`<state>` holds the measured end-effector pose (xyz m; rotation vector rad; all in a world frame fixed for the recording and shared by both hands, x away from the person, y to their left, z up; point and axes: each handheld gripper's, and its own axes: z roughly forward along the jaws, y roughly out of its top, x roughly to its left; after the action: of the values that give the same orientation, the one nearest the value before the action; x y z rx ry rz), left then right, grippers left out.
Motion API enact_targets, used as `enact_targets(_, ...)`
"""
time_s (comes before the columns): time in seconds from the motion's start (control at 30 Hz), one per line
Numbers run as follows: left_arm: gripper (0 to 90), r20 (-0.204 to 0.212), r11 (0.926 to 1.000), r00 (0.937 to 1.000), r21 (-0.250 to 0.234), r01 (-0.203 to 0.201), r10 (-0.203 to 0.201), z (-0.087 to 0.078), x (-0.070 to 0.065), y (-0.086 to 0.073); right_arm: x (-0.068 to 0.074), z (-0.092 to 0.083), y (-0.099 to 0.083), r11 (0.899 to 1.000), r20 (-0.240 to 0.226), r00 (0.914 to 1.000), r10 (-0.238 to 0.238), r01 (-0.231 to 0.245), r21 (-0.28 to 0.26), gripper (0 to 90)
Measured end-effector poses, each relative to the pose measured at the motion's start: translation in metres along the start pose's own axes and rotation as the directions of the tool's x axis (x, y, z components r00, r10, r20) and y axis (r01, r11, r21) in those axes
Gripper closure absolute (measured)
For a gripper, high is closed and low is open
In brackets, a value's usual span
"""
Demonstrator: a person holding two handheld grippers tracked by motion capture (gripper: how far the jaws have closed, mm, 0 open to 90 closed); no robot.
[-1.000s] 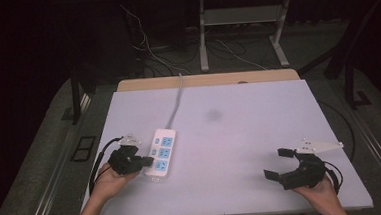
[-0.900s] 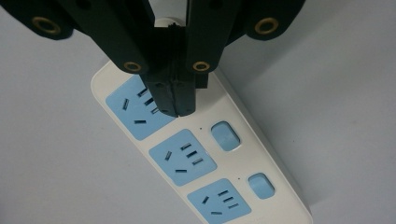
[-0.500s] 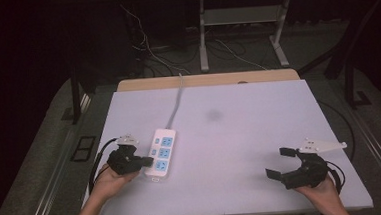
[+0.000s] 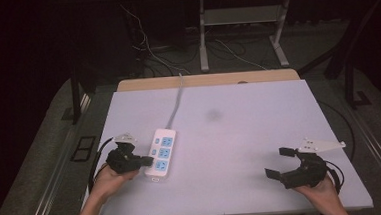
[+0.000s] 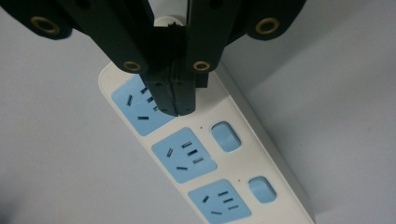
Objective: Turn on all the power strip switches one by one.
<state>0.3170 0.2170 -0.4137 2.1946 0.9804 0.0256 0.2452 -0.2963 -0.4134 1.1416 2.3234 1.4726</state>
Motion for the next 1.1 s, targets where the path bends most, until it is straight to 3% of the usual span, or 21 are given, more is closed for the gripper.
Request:
enact_targets(0.53,89.1,-0.026,0.9972,0.9971,0.024,-0.070,0.071,-0.009,-0.010,0.024,0.000,0.000,0.000,1.000,-0.002,1.0000,-0.002,0.002,0.000,0.8)
enact_targets(1.1,89.1,-0.032,0.9962,0.9959,0.023,-0.084,0.085,-0.015,-0.007,0.041,0.000,0.000,0.000,1.000,-0.002,1.0000,-0.002,0.002,0.001,0.8)
